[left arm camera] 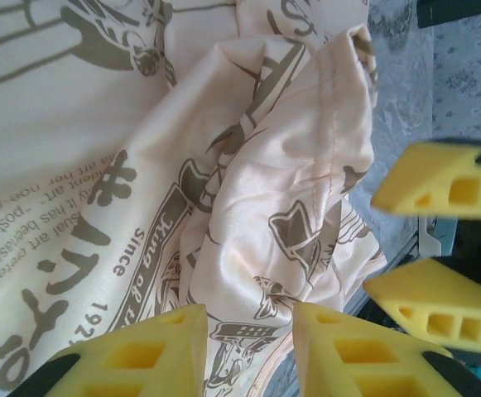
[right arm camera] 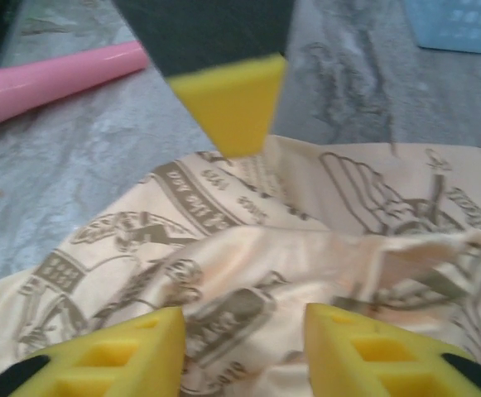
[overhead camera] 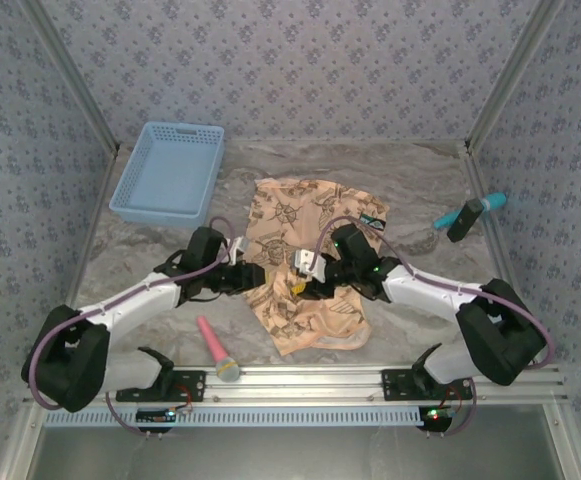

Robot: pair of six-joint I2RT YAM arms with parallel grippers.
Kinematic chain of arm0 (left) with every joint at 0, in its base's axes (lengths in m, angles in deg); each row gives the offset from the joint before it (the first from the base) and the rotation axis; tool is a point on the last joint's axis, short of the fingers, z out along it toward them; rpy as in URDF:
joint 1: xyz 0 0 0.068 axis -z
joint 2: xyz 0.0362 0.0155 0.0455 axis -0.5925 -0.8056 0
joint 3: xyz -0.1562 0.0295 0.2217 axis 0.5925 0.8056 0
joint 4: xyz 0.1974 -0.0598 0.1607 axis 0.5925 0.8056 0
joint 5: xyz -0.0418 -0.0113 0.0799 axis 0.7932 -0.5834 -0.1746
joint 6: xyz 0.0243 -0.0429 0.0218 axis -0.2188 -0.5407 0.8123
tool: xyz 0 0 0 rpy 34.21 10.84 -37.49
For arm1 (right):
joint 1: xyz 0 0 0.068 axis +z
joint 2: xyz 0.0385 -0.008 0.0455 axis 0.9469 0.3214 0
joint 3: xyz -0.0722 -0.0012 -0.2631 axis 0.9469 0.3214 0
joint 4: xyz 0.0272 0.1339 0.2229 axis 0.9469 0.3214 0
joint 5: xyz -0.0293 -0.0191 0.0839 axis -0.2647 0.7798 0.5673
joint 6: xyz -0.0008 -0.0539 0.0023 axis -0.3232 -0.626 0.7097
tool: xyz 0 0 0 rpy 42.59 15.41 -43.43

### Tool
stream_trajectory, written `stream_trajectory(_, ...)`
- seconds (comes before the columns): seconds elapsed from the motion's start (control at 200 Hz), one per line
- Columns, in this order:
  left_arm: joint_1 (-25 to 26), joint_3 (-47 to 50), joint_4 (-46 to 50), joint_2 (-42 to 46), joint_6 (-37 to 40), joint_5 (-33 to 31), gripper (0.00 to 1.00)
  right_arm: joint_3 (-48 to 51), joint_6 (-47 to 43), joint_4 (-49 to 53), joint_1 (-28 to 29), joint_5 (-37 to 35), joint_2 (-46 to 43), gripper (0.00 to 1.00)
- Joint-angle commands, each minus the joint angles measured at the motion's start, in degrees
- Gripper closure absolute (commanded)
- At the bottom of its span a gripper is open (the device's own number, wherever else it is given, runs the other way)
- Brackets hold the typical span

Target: Fold the inside-out t-shirt

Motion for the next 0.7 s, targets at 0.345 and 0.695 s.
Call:
stream_trajectory(0.345,-0.8,1.4,1.1,2.2,0.0,-0.6,0.59,-1.0,-0.4,-2.0,2.9,0.3,5.1,0.72)
stream_trajectory(0.695,-1.0,1.6,-0.8,4.8,-2.2,0.9,0.51,-6.8,-5.9,4.9,7.8,5.5,5.1,0.93)
